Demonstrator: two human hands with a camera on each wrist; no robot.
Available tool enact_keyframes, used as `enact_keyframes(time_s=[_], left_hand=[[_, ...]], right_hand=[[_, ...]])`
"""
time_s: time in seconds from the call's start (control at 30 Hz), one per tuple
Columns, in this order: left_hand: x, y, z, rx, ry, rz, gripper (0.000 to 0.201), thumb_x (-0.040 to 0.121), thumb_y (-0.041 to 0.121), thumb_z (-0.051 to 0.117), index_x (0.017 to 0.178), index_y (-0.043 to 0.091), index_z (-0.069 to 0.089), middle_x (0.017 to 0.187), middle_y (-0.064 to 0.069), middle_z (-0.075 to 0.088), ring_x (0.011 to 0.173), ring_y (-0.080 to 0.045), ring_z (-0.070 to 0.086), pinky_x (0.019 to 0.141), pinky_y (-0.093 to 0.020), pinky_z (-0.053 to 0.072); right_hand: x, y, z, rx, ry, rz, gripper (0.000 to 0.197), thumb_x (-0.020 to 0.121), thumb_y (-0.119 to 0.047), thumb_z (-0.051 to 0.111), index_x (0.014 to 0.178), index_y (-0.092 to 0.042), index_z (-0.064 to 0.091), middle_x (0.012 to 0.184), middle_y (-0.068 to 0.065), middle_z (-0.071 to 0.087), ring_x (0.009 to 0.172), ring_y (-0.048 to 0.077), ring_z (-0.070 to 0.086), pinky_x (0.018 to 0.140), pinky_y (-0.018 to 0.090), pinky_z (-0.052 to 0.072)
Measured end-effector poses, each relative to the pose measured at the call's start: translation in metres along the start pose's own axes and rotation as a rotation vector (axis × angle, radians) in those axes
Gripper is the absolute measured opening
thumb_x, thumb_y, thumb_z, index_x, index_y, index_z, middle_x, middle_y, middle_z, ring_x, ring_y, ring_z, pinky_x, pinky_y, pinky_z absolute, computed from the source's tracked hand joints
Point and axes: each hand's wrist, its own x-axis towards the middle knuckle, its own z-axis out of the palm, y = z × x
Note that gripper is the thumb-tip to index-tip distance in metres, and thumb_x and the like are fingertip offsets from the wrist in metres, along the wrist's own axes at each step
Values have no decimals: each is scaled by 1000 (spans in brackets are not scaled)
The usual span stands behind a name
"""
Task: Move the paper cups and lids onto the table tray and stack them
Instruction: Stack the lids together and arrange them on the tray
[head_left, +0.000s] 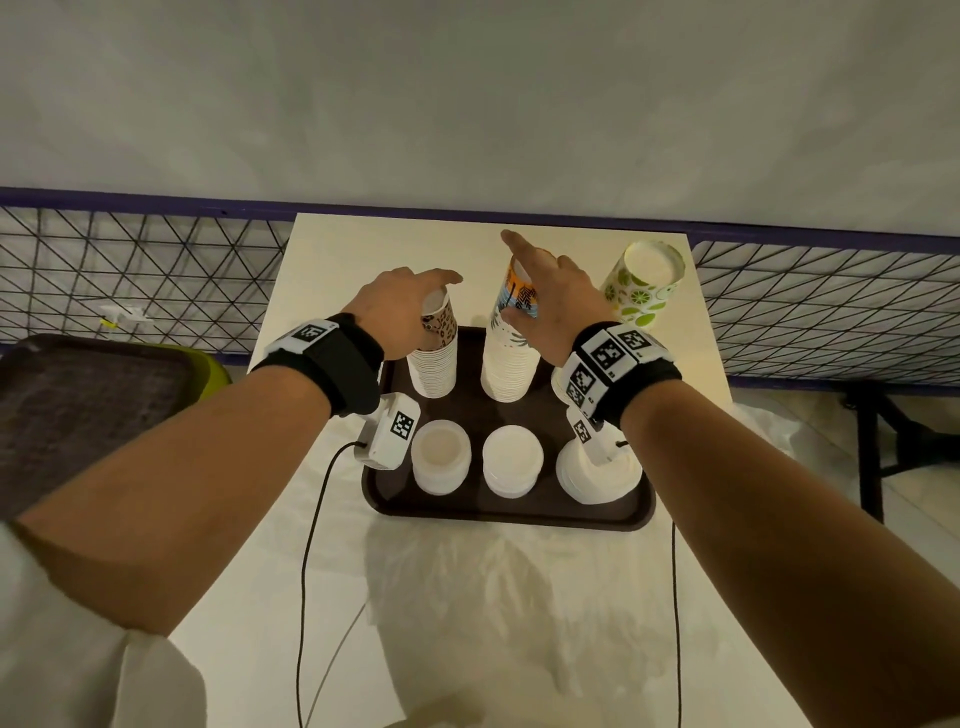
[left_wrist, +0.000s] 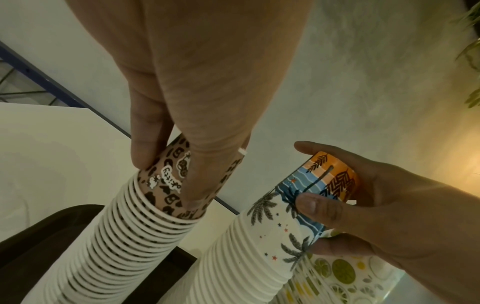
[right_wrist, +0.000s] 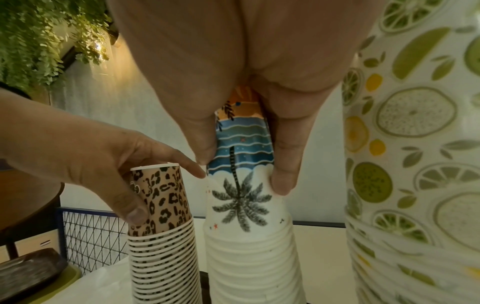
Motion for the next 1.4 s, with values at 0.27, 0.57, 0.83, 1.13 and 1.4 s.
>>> enact_keyframes(time_s=[0.27, 0.57, 0.83, 1.13, 1.4], left_hand=[[-10, 5, 1, -24, 8, 0, 102, 85, 26, 83, 162, 39, 18, 127, -21, 55, 118, -39, 55, 98, -46, 49], [-88, -5, -21, -478, 429, -143, 69, 88, 33, 79, 147, 30, 43, 132, -6, 59, 117, -21, 60, 97, -36, 52], [-153, -23, 70, -523, 279, -250, 27, 98, 38, 65, 122, 26, 63, 121, 3, 65, 100, -17, 68, 87, -31, 52], [-99, -28, 116, -292, -96, -32, 55, 100, 49, 53, 154, 42, 40, 147, -7, 51, 135, -26, 50, 116, -38, 38], [-96, -28, 134, -379, -229, -108, 47, 101, 41, 59, 146, 33, 46, 134, -9, 61, 122, -32, 58, 106, -42, 46]], right_hand=[[-4, -7, -4, 2, 18, 11, 87, 93, -24, 68, 156, -42, 11, 145, 6, 46, 130, 29, 48, 100, 41, 48], [-39, -23, -31, -9, 310, -53, 78, 87, -37, 68, 153, -30, 28, 141, 12, 39, 125, 35, 44, 99, 47, 48], [-146, -29, 62, 331, 72, 35, 4, 89, -20, 63, 86, -22, 64, 70, -9, 63, 65, 11, 57, 63, 23, 44], [-166, -14, 178, 571, -325, 499, 37, 96, -29, 58, 130, -15, 60, 106, 1, 71, 95, 18, 71, 91, 32, 54], [-152, -25, 208, 828, -257, 680, 47, 97, -25, 56, 140, -10, 49, 93, -1, 68, 87, 21, 73, 88, 38, 58]])
